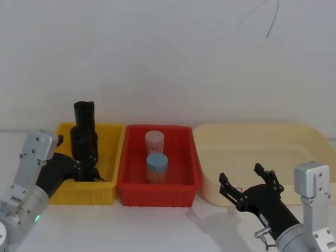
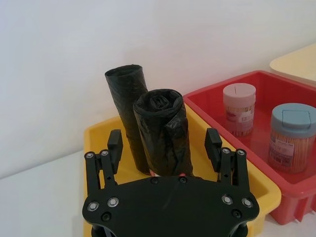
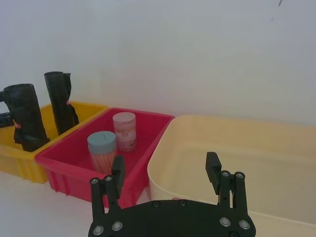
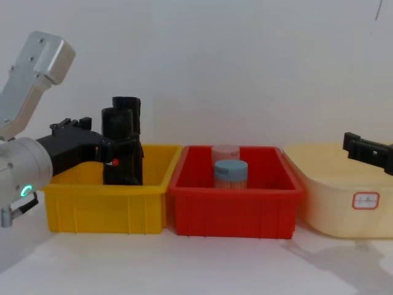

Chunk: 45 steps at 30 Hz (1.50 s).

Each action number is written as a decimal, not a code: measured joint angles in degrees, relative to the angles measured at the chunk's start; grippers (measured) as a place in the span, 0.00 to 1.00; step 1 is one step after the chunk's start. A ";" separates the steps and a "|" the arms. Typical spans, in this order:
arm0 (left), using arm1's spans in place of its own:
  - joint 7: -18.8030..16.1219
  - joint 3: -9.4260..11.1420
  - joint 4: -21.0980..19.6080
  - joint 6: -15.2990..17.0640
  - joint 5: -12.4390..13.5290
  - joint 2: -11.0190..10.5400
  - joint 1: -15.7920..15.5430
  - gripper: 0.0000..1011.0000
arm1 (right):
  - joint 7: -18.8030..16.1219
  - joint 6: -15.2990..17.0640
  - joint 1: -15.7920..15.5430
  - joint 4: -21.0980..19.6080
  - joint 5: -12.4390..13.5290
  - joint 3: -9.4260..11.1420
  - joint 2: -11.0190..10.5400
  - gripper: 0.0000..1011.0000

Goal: Pick up the garbage bag with the one hand and transfer it to the other hand.

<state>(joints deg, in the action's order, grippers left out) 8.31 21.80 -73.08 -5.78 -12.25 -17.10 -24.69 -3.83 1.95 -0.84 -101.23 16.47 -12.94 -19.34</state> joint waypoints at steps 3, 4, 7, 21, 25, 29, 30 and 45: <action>0.50 0.04 0.99 -0.26 0.03 0.31 -0.66 0.99 | 0.00 0.00 0.00 0.00 0.00 0.00 0.00 0.99; 0.65 0.05 1.30 -0.32 0.03 0.40 -0.86 0.99 | 0.00 0.00 0.00 0.00 0.00 0.00 0.00 0.99; 1.29 0.06 2.55 -0.56 -0.02 0.80 -1.61 0.99 | 0.00 0.00 0.00 0.00 0.00 0.00 0.00 0.99; 4.50 -0.45 7.74 -1.38 -1.21 2.44 -4.50 0.89 | 0.00 0.00 0.00 0.00 0.00 0.00 0.00 0.99; 5.28 -0.68 8.61 -1.58 -1.52 2.69 -4.97 0.79 | 0.00 0.00 0.00 0.00 0.00 0.00 0.00 0.99; 5.91 -0.93 9.09 -1.70 -1.76 2.83 -5.22 0.65 | 0.00 0.00 0.00 0.00 0.00 0.00 0.00 0.99; 6.13 -1.06 9.18 -1.77 -1.84 2.86 -5.29 0.62 | 0.00 0.00 0.00 0.00 0.00 0.00 0.00 0.99; 8.50 -2.49 4.66 -2.41 -2.93 2.03 -3.90 0.41 | 0.00 0.00 0.00 0.00 0.00 0.00 0.00 0.99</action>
<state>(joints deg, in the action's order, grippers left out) 16.81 19.31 -68.42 -8.18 -15.18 -15.07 -28.59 -3.83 1.95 -0.84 -101.23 16.47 -12.94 -19.34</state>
